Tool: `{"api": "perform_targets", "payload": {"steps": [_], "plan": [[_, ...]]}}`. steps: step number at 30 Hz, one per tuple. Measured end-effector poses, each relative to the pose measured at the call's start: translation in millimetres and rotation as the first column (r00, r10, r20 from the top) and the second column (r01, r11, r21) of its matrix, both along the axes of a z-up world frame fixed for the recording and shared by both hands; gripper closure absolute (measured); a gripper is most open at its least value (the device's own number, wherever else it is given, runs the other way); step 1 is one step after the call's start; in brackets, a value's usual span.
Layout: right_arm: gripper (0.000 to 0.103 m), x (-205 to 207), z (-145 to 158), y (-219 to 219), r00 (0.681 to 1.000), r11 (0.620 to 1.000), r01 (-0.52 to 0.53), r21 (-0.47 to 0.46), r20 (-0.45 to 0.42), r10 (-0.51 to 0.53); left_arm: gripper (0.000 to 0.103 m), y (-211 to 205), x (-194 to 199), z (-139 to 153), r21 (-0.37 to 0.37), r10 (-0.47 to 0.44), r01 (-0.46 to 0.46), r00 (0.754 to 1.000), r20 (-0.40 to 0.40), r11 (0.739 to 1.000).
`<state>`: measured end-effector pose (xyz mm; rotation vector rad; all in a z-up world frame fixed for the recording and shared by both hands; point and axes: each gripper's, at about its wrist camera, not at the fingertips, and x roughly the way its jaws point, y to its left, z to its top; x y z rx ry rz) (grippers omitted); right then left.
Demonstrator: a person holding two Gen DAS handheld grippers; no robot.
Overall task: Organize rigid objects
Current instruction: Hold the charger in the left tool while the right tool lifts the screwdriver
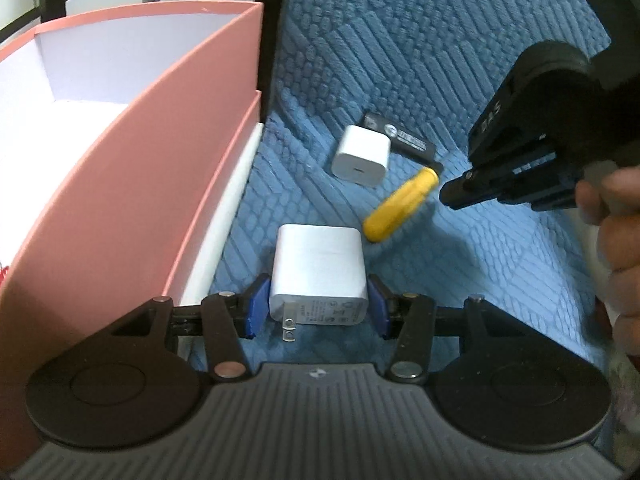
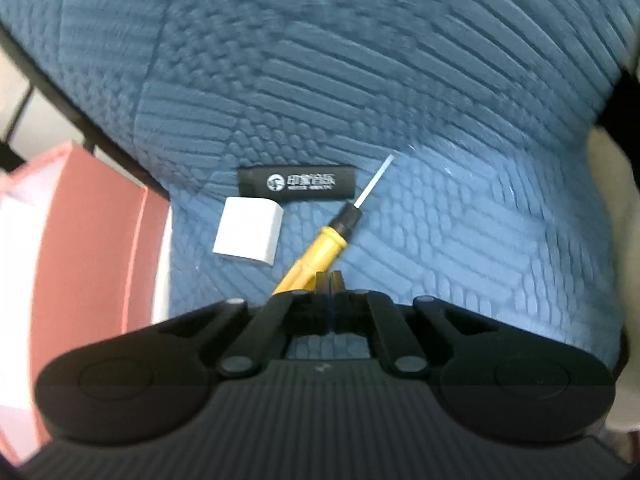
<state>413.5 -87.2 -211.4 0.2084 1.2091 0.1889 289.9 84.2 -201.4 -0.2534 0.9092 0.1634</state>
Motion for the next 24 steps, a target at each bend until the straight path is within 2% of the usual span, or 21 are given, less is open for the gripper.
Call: {"api": "perform_targets", "payload": {"steps": [7,8,10,11,12,17,21,24], "plan": [[0.096,2.0,17.4,-2.0,1.000,0.993,-0.012,0.113,0.008,0.011,0.047,-16.8,-12.1,1.8,-0.001,-0.027,0.027,1.000,0.002,1.000],[0.094,2.4,17.9,4.6,1.000,0.994,-0.019,0.110,0.003,0.019,0.047,-17.6,-13.8,2.4,-0.001,-0.028,0.028,1.000,0.001,1.000],[0.082,2.3,17.5,13.6,1.000,0.996,-0.027,0.091,-0.001,0.028,0.047,-17.8,-18.0,3.2,-0.004,-0.031,0.031,1.000,0.000,1.000],[0.071,3.5,15.6,18.0,0.999,0.996,-0.034,0.084,-0.003,0.034,0.047,-17.8,-19.3,2.7,-0.004,-0.033,0.033,0.999,-0.002,0.999],[0.069,1.7,18.6,20.0,0.999,0.996,-0.038,0.084,-0.003,0.038,0.047,-17.3,-20.5,1.9,-0.006,-0.035,0.035,0.999,-0.007,0.999],[0.069,4.7,18.7,32.3,0.999,0.996,-0.050,0.067,-0.011,0.051,0.047,-13.2,-27.0,-0.8,-0.028,-0.039,0.039,0.999,-0.021,0.999],[0.070,8.7,8.8,49.0,0.996,0.996,-0.088,-0.012,-0.017,0.088,0.047,-12.3,-25.4,-1.6,-0.028,-0.046,0.045,0.999,-0.023,0.999],[0.066,10.7,4.7,58.5,0.995,0.994,-0.101,-0.038,-0.020,0.100,0.047,-10.4,-26.2,-1.6,-0.035,-0.048,0.047,0.999,-0.025,0.998]]}}
